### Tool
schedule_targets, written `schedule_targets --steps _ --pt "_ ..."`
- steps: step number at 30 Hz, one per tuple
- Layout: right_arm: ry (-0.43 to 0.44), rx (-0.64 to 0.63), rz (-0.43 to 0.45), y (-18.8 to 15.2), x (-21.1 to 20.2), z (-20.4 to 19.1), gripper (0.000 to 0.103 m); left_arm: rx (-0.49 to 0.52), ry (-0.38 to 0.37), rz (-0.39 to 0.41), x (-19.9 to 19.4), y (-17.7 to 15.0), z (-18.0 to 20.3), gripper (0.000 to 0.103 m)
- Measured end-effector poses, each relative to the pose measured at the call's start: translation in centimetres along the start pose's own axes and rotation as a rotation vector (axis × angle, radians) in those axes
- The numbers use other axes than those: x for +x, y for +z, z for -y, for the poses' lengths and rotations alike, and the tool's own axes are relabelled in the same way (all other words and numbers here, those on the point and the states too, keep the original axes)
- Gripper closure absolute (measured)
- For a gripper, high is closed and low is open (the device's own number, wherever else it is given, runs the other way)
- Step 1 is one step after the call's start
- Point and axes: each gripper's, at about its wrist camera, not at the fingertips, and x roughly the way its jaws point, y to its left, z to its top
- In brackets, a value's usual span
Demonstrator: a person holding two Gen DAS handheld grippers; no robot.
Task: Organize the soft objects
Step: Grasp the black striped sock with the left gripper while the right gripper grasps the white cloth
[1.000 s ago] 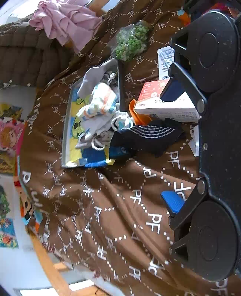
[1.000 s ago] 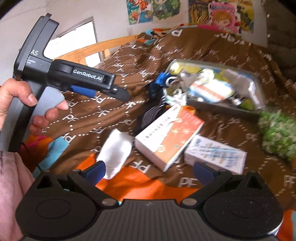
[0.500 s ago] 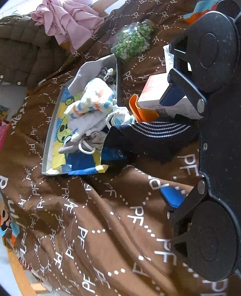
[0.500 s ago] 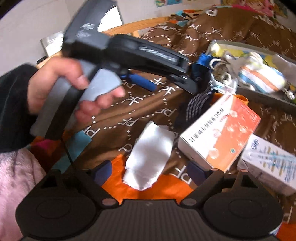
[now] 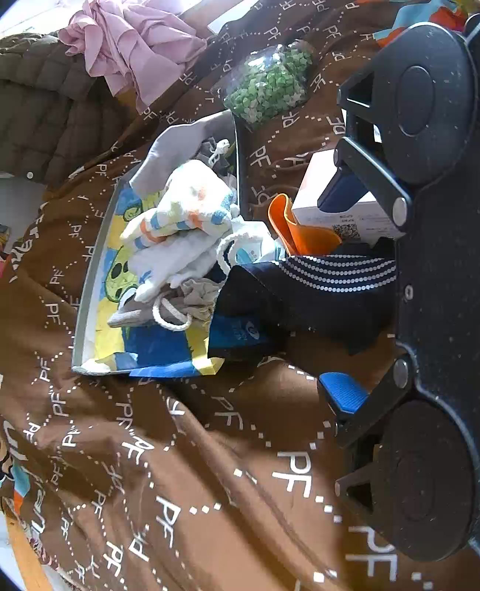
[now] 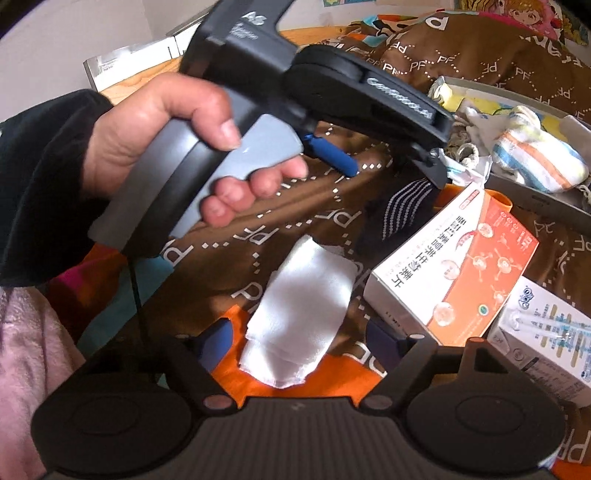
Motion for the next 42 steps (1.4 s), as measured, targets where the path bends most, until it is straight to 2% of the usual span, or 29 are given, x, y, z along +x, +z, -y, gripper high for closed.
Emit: schedule_targets --steps 2,7,12,17,28,31,36,42 --pt "0.0 0.003 -0.002 0.0 0.2 0.0 0.021 -0.003 -0.004 -0.011 0.5 0.0 -0.1 0.01" --pt "-0.009 0.033 -0.02 -0.4 0.8 0.4 0.021 -0.021 -0.01 -0.06 1.7 -0.9 -0.5 0.027" --pt "-0.022 0.046 -0.014 -0.4 1.1 0.7 0.022 -0.069 -0.015 -0.06 2.2 -1.1 -1.3 0.028" --pt "-0.054 0.02 0.001 -0.6 1.4 0.1 0.024 -0.077 -0.006 -0.079 2.2 -1.4 -1.6 0.048" --pt "-0.08 -0.042 0.041 -1.4 0.7 -1.4 0.046 -0.231 -0.02 -0.096 1.0 -1.8 -3.9 0.086" --pt "-0.087 -0.04 0.044 -1.6 0.6 -1.5 0.049 -0.257 -0.01 -0.097 0.6 -2.0 -4.5 0.092" --pt "-0.106 -0.051 0.051 -1.8 0.7 -1.9 0.05 -0.287 0.004 -0.107 0.5 -2.3 -4.8 0.093" --pt "-0.117 -0.067 0.045 -2.0 0.8 -2.3 0.063 -0.253 0.045 -0.116 0.1 -2.4 -4.0 0.095"
